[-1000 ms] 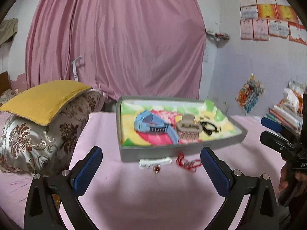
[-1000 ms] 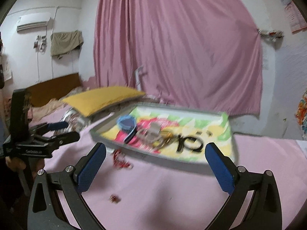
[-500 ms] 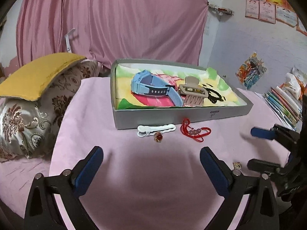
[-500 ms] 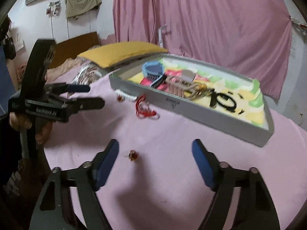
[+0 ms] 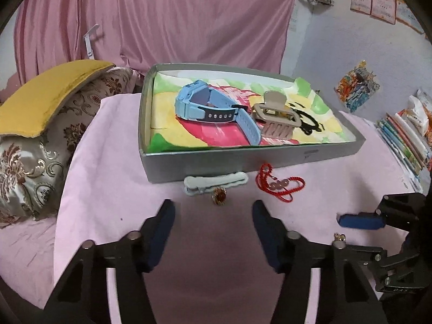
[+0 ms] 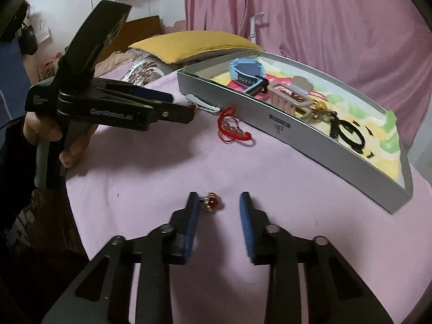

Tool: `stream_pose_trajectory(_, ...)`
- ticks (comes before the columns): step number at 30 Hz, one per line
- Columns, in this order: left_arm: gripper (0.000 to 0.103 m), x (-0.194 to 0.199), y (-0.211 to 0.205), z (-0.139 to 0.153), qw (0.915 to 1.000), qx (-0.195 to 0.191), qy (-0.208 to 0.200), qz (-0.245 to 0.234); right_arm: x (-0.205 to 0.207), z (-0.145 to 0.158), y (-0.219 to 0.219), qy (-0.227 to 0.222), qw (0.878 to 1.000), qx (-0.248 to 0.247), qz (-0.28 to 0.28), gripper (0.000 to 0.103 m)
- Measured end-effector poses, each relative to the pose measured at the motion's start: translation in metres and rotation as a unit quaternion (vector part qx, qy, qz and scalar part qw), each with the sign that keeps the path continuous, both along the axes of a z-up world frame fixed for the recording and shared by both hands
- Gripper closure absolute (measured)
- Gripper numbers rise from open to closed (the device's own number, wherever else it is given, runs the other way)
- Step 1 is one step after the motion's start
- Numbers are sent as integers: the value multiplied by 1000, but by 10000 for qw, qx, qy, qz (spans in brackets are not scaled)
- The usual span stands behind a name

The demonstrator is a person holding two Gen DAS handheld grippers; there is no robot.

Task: Organize jewelry
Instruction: 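Move the left gripper to the red-stone ring while the right approaches the small gold ring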

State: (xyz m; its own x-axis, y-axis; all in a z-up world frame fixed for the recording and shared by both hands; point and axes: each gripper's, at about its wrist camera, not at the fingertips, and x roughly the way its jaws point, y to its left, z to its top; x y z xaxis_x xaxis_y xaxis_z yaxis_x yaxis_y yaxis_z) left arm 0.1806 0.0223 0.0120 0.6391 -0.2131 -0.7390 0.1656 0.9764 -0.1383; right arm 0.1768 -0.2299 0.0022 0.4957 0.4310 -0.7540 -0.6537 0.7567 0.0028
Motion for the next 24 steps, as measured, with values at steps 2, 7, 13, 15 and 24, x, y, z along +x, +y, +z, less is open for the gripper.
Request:
stream_pose_trajectory(2,57,3,-2,0,10000,51,-3,3,2,0,3,-15,10000,-32,10,90)
stream_pose_trajectory(7,67,7,-7,1,9999,46,53,-115,7,1,5,-58,10000,-64,-32,92)
stream_pose_trajectory(13,73,9,-13,2,9996,159,90,-200,11,2,4,48,9999,33,-103,92)
stream_pose_trajectory(15,75,10,-15,2,9995,224,102,-192,12,1,4,71,9999,50,-105,92)
stream_pose_trajectory(24,91,13,-15,2,9990,401,137,-151,13,-2,0,128,9997,165,-144,92)
